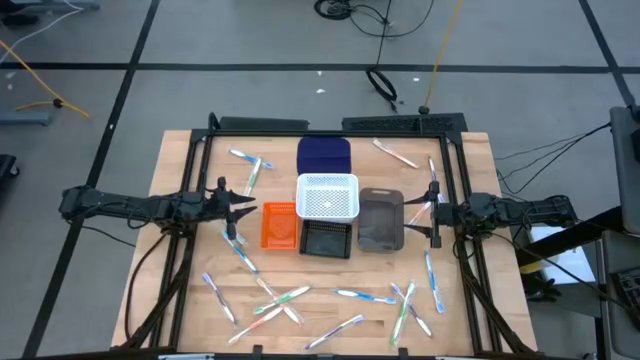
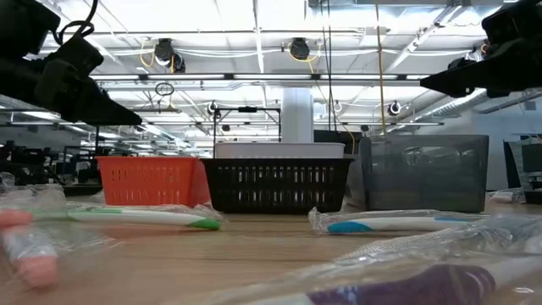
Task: Pick & Place Toothbrushes
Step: Put the orange toothbrush into the orange basket
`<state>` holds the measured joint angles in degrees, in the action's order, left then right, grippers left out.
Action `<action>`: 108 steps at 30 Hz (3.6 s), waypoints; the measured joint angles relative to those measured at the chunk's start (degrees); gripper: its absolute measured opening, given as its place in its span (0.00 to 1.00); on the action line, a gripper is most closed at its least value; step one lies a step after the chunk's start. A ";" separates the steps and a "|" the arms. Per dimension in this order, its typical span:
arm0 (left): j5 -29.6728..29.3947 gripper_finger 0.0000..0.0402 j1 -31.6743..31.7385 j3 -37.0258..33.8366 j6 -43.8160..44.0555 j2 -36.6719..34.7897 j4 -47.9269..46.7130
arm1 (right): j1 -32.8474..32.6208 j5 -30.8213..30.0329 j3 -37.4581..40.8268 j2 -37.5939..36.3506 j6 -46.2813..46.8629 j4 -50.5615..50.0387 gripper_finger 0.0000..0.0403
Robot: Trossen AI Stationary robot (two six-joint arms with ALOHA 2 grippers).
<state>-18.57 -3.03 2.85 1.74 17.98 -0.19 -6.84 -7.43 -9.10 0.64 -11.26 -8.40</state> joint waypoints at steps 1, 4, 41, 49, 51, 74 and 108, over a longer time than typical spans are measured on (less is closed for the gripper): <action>0.00 0.30 0.00 0.00 0.02 0.00 0.00 | 0.01 -0.01 0.00 0.00 0.00 0.15 0.70; 0.00 0.30 0.00 0.00 0.00 0.01 0.14 | -0.01 0.01 -0.07 0.00 0.02 0.56 0.70; 0.02 0.30 0.00 0.00 4.60 0.02 5.22 | -0.01 -4.94 5.37 0.02 14.90 26.31 0.70; 0.00 0.30 0.00 0.00 4.65 0.00 6.76 | 0.30 -21.49 4.44 5.53 13.90 31.77 0.70; 0.00 0.30 0.00 0.00 4.74 0.02 7.86 | 0.76 -23.06 2.58 8.57 14.21 30.86 0.70; -1.22 0.30 0.00 0.00 3.03 0.02 12.46 | 31.75 -24.07 -19.41 45.22 13.89 8.97 0.51; -3.59 0.30 0.00 0.00 2.82 0.01 12.41 | 54.98 2.94 -32.91 84.14 6.92 1.26 0.52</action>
<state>-22.16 -3.03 2.85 4.56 17.99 12.23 48.15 -4.50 -42.01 84.78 -4.34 -7.14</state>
